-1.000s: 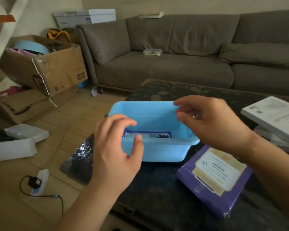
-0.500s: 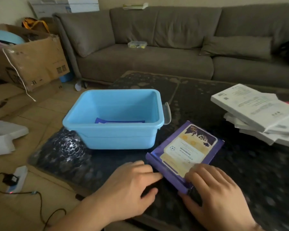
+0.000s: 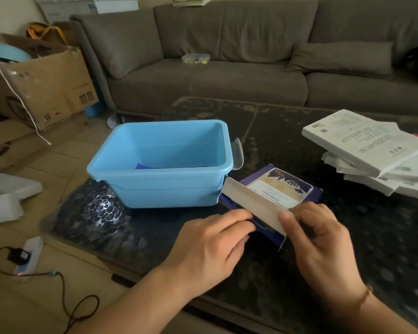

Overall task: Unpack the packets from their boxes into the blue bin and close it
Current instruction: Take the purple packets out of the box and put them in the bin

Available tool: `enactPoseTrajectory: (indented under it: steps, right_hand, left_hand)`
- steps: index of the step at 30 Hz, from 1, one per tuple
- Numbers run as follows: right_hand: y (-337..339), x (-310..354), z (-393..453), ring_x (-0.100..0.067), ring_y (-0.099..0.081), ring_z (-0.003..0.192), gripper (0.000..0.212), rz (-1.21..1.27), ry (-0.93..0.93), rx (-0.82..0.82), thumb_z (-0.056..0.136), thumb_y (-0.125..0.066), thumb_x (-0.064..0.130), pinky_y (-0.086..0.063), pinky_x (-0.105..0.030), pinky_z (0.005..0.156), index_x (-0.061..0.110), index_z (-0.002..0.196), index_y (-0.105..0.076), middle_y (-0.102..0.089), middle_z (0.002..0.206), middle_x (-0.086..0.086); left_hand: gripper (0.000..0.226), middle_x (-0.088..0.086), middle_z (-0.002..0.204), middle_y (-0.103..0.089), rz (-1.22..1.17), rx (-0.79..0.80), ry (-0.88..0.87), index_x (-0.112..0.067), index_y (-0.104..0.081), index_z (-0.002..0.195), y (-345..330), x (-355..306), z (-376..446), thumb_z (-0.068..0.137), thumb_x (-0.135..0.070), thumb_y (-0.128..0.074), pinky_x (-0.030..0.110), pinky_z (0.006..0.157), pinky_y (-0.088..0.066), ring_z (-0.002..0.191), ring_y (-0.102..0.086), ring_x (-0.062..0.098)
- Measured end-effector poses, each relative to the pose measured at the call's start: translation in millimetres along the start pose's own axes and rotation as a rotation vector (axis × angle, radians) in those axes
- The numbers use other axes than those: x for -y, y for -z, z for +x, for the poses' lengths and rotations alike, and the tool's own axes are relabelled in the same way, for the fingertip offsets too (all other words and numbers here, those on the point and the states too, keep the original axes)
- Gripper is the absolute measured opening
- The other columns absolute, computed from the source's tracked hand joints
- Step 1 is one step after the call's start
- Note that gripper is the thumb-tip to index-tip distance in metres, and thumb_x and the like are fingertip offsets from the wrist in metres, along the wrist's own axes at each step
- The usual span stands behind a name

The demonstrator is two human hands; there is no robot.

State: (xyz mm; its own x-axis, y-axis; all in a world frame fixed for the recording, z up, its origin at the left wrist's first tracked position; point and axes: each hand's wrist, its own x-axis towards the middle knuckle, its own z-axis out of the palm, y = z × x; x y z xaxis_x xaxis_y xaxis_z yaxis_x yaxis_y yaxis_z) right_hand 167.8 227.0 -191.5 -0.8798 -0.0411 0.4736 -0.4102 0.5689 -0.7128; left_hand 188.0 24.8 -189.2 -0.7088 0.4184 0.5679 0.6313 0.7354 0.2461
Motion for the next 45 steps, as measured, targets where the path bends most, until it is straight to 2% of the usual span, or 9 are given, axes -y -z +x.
enactPoseTrajectory:
  steps: [10, 18, 22, 26, 33, 36, 40, 42, 45]
  right_hand:
    - [5.3, -3.0, -0.3, -0.012, -0.055, 0.082, 0.04, 0.085, -0.019, -0.035, 0.089, -0.049, 0.051, -0.043, -0.027, 0.07, 0.02, 0.069, -0.064, -0.061, 0.074, 0.009]
    - [4.9, -5.0, -2.7, -0.01, -0.057, 0.084, 0.036, 0.042, -0.002, -0.024, 0.089, -0.049, 0.051, -0.046, -0.028, 0.07, 0.023, 0.074, -0.066, -0.062, 0.078, 0.012]
    - [7.9, -8.0, -2.8, -0.012, -0.058, 0.081, 0.037, -0.073, 0.069, 0.017, 0.09, -0.049, 0.049, -0.051, -0.039, 0.067, 0.021, 0.074, -0.067, -0.064, 0.078, 0.012]
    - [3.7, -10.8, -9.6, -0.011, -0.059, 0.084, 0.035, -0.294, 0.196, 0.132, 0.091, -0.048, 0.048, -0.051, -0.036, 0.073, 0.025, 0.077, -0.07, -0.065, 0.084, 0.017]
    - [-2.8, 2.7, -11.5, -0.015, -0.06, 0.091, 0.037, -0.463, 0.317, 0.245, 0.088, -0.05, 0.061, -0.048, -0.035, 0.08, 0.029, 0.086, -0.069, -0.064, 0.092, 0.015]
    - [-5.5, 24.3, -14.8, -0.01, -0.061, 0.096, 0.046, -0.166, 0.266, 0.246, 0.088, -0.049, 0.066, -0.048, -0.027, 0.083, 0.026, 0.095, -0.07, -0.065, 0.097, 0.016]
    - [-15.4, 74.0, -10.1, -0.02, -0.068, 0.075, 0.064, 0.595, -0.404, 0.529, 0.061, -0.061, 0.083, -0.053, -0.033, 0.063, 0.034, 0.101, -0.073, -0.074, 0.089, -0.003]
    - [-20.2, 87.4, -6.5, -0.035, -0.069, 0.077, 0.06, 0.967, -0.654, 0.701, 0.056, -0.08, 0.063, -0.053, -0.037, 0.055, 0.027, 0.104, -0.075, -0.074, 0.099, -0.017]
    - [-18.3, 91.6, 0.7, -0.042, -0.07, 0.091, 0.054, 1.171, -0.702, 0.533, 0.059, -0.092, 0.025, -0.061, -0.047, 0.068, 0.011, 0.108, -0.073, -0.07, 0.108, -0.027]
  left_hand:
    - [0.022, -0.005, 0.116, -0.069, 0.071, -0.015, -0.051, -0.016, -0.07, 0.115, -16.8, -1.3, 0.9, 0.094, -0.018, -0.062, 0.026, 0.054, -0.051, 0.071, -0.065, 0.01]
    - [0.01, 0.002, 0.113, -0.073, 0.016, -0.05, -0.144, -0.008, -0.072, 0.091, -15.0, 4.5, -0.6, 0.085, -0.002, -0.066, 0.032, 0.047, -0.049, 0.059, -0.063, 0.02]
    - [0.012, 0.01, 0.104, -0.073, -0.092, -0.12, -0.231, -0.007, -0.059, 0.097, 6.8, 11.5, -14.8, 0.088, 0.001, -0.061, 0.036, 0.06, -0.054, 0.074, -0.07, 0.026]
    - [0.013, 0.01, 0.11, -0.068, -0.196, -0.21, -0.257, -0.006, -0.058, 0.099, 31.7, 28.0, -34.6, 0.097, -0.011, -0.046, 0.037, 0.077, -0.055, 0.088, -0.07, 0.028]
    - [0.015, 0.005, 0.098, -0.068, -0.591, -0.596, 0.038, -0.018, -0.054, 0.092, 56.3, 19.9, -37.3, 0.1, -0.03, -0.049, 0.03, 0.075, -0.048, 0.087, -0.065, 0.027]
    - [0.024, 0.008, 0.081, -0.069, -0.922, -0.814, 0.217, -0.018, -0.058, 0.081, 72.0, 11.0, -20.7, 0.089, -0.04, -0.055, 0.032, 0.077, -0.046, 0.079, -0.062, 0.028]
    - [0.042, 0.015, 0.066, -0.064, -1.24, -1.029, 0.52, -0.01, -0.048, 0.059, 89.3, 7.3, -4.0, 0.091, -0.037, -0.038, 0.037, 0.079, -0.047, 0.074, -0.061, 0.028]
    - [0.042, 0.017, 0.063, -0.06, -1.368, -1.007, 0.601, -0.011, -0.044, 0.05, 94.9, 9.4, 2.1, 0.086, -0.033, -0.039, 0.038, 0.076, -0.045, 0.07, -0.059, 0.027]
    - [0.025, 0.014, 0.067, -0.059, -1.438, -0.837, 0.554, -0.012, -0.045, 0.048, 99.3, 22.0, 2.1, 0.067, -0.027, -0.051, 0.033, 0.076, -0.047, 0.072, -0.059, 0.023]
